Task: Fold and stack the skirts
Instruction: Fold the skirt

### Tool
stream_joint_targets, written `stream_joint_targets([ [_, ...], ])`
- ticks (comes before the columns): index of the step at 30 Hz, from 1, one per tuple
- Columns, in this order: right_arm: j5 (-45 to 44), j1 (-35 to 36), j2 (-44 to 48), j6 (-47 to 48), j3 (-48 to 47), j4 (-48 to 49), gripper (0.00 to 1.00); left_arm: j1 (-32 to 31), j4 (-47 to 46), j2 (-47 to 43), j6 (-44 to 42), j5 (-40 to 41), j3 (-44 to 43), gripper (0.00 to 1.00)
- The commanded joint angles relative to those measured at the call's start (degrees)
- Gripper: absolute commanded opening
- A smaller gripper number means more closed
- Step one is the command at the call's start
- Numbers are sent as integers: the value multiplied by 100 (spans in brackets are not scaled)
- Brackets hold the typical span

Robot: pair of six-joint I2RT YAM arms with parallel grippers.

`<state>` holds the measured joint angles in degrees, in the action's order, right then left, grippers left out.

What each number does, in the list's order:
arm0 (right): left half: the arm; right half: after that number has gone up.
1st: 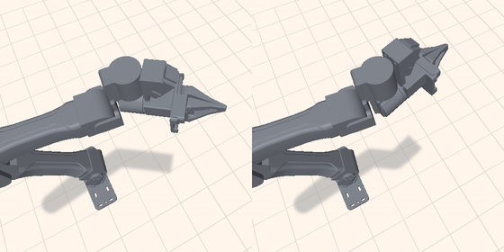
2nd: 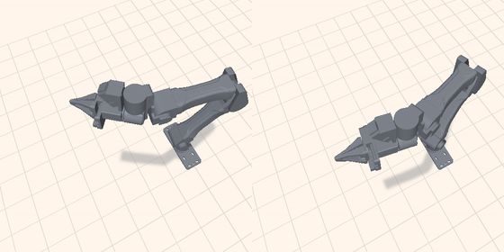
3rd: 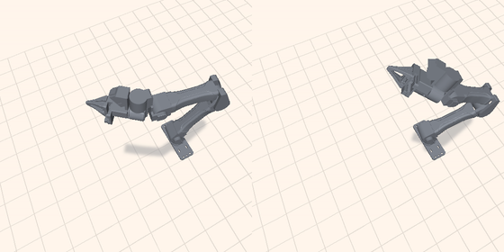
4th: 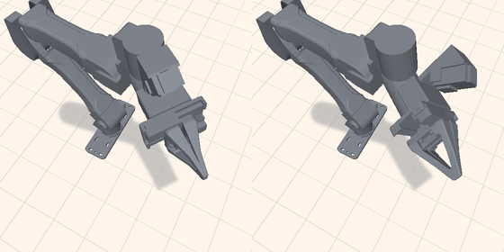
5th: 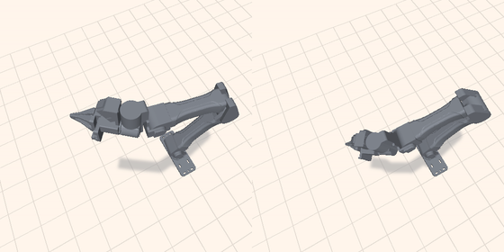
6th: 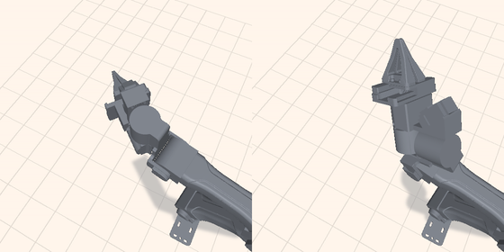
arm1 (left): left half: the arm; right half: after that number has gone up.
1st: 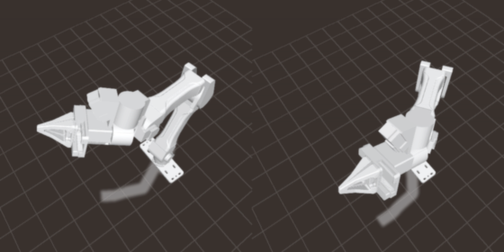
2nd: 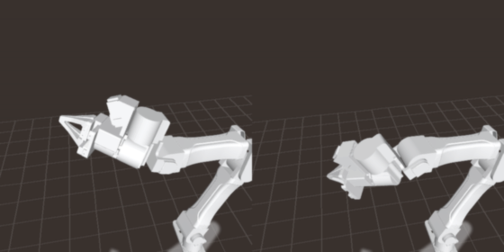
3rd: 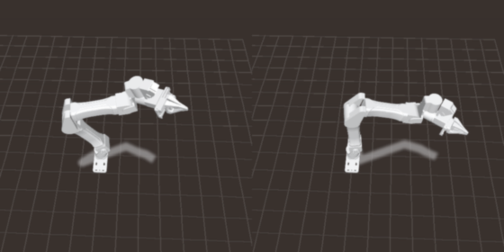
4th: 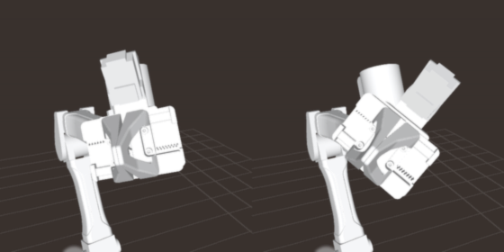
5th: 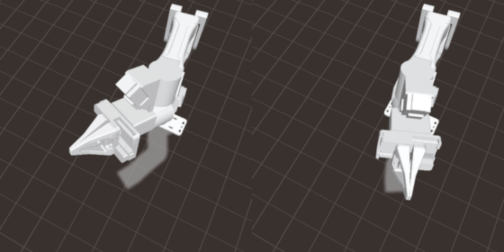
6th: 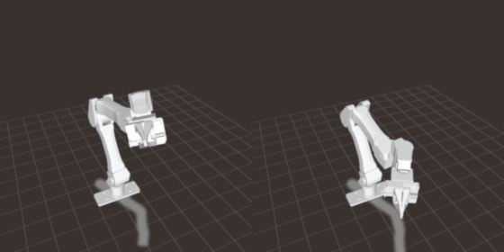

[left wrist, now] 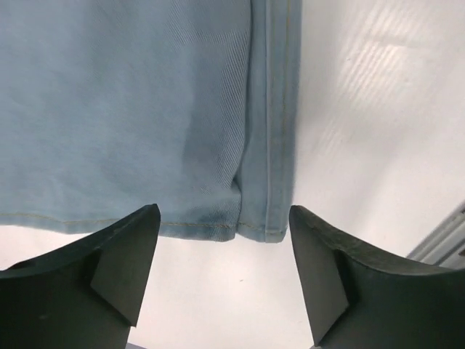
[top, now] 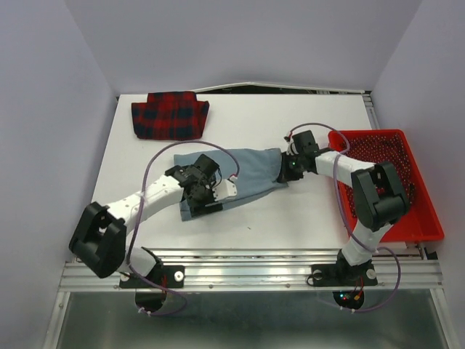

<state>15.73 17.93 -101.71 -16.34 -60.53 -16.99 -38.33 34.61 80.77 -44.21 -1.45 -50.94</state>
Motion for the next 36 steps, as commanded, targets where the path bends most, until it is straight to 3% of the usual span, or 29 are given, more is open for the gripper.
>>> stream_joint_targets([
  [1,580,360,344,236,332,-1200,14,-8,660,-851,-334,-706,-811,85],
  [2,624,360,415,271,201,-1375,17,18,757,-1061,-334,-881,-1021,85],
  [3,607,360,546,402,95,-1490,29,96,723,-1168,-265,-909,-1102,88],
  [4,346,360,1008,490,-289,-1691,59,402,392,-1447,6,-1136,-1285,88],
  [5,239,360,1013,491,-292,-1667,59,405,389,-1485,165,-1164,-1313,88],
  [8,89,360,1242,614,-774,-1570,80,904,-295,-1477,727,-1330,-1357,90],
  [10,132,360,1154,816,-1265,-1509,97,1229,-891,-1275,1623,-1532,-1392,99],
  [11,202,360,962,964,-1442,-1474,100,1596,-1016,-1048,2182,-1881,-1453,99],
  [15,755,360,346,1045,-2233,-1316,100,2416,-1824,-502,3694,-2929,-1455,99],
  [17,1359,360,-57,975,-2585,-1028,100,2679,-2921,-379,4347,-3707,-992,95],
  [18,1633,360,-181,870,-2656,-895,96,2725,-4047,-387,5151,-3974,-736,90],
  [20,2273,360,-453,477,-2866,-431,89,2752,-5222,-326,5929,-4327,-17,85],
  [22,2706,360,-874,326,-3007,-191,75,2752,-6372,-142,6806,-4346,285,79],
  [27,3410,308,-1711,114,-3281,108,57,2804,-7063,938,7363,-4286,339,71],
  [36,3051,-351,-2607,350,-2842,337,51,3629,-7478,2634,8041,-3810,435,61],
])
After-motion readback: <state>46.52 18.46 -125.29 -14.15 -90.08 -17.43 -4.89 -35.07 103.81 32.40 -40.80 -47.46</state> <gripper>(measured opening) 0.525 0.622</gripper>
